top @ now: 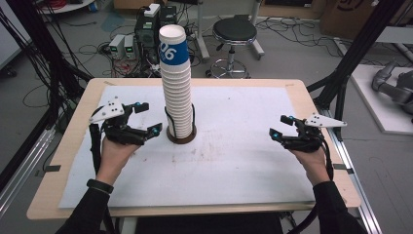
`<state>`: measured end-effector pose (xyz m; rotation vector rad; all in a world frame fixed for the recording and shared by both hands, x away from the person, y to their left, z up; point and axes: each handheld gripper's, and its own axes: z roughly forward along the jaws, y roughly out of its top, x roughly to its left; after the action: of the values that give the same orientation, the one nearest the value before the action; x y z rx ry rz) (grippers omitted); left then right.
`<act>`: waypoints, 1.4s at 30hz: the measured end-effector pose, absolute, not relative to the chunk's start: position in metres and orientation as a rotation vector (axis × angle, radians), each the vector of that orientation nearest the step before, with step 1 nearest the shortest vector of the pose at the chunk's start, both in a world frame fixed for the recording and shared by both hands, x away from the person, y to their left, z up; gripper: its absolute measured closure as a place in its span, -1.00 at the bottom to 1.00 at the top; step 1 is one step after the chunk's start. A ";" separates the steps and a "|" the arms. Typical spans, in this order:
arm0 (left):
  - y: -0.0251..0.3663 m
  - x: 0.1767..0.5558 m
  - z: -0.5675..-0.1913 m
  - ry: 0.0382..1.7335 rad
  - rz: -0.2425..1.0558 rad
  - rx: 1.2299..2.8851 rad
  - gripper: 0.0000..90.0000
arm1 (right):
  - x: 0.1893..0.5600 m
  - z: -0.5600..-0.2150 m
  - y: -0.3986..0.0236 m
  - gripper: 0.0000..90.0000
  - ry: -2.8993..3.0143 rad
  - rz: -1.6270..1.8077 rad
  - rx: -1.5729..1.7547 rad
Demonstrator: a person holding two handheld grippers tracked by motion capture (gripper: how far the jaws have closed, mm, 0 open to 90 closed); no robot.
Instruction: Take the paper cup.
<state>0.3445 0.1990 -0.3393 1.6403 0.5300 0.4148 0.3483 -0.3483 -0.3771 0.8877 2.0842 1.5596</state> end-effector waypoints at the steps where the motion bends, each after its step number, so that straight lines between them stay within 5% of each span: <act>1: 0.199 0.347 -0.336 0.530 0.408 1.632 -0.81 | 0.348 -0.377 -0.348 -0.50 2.085 1.556 0.886; 26: 0.177 0.401 -0.265 0.518 0.385 1.636 -0.85 | 0.349 -0.378 -0.345 -0.50 2.101 1.553 0.875; 42: 0.161 0.428 -0.259 0.527 0.348 1.630 -0.85 | 0.350 -0.379 -0.343 -0.50 2.108 1.556 0.871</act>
<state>0.4282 0.1606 -0.2593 1.6303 0.5267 0.3483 0.3495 -0.3432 -0.3786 0.8707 2.1082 1.5556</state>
